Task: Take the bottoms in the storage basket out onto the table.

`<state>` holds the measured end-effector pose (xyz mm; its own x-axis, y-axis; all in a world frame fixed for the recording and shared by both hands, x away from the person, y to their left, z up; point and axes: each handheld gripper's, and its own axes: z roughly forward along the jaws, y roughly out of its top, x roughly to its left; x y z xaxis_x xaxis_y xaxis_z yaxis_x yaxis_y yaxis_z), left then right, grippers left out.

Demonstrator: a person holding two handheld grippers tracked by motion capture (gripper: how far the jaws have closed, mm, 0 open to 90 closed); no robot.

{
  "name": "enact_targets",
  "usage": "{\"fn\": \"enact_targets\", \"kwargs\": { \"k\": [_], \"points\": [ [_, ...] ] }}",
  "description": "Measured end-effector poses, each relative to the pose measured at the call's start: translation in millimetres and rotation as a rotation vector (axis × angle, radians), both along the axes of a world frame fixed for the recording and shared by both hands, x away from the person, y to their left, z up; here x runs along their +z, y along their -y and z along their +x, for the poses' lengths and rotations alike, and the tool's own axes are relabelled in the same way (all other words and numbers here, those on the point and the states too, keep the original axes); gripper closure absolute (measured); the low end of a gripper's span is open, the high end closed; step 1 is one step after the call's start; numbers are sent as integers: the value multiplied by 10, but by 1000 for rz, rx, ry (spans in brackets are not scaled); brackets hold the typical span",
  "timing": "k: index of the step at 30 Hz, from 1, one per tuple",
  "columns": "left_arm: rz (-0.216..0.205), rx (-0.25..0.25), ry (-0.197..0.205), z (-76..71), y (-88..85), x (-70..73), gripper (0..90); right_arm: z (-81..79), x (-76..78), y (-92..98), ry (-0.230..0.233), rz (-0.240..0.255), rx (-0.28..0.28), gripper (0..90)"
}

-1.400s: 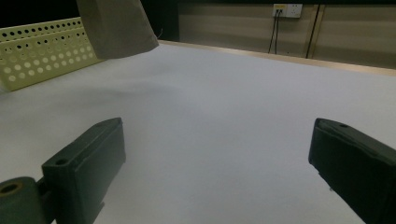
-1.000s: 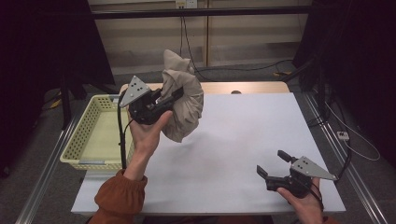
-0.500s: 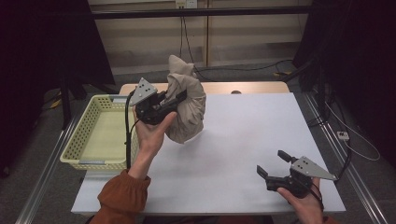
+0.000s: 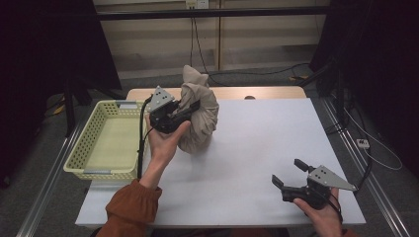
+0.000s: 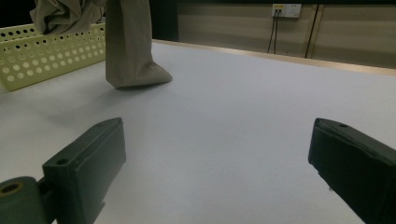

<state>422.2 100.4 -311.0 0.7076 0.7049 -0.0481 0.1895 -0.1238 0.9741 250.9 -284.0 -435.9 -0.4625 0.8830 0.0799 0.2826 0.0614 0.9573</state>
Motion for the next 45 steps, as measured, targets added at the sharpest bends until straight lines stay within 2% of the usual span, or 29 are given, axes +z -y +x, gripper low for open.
{"fn": "enact_targets", "kwargs": {
  "k": [12, 27, 31, 35, 41, 45],
  "points": [
    [13, 22, -44, 68, 7, -117, 637, 0, 0, -2, 0, -3, 3, 41],
    [87, 12, -74, 115, 128, -288, 636, -3, 1, -1, 1, -2, 3, 42],
    [122, 17, -64, 109, 175, -329, 635, -2, -1, -3, 2, -9, 4, 42],
    [123, 9, -77, 116, 200, -364, 635, -1, 0, -3, 1, -4, 3, 42],
    [160, 3, -97, 137, 246, -442, 635, -1, 0, -3, 1, -4, 4, 42],
    [160, 0, -111, 155, 260, -483, 635, -3, 1, -5, 3, -2, 3, 43]
  ]
}}
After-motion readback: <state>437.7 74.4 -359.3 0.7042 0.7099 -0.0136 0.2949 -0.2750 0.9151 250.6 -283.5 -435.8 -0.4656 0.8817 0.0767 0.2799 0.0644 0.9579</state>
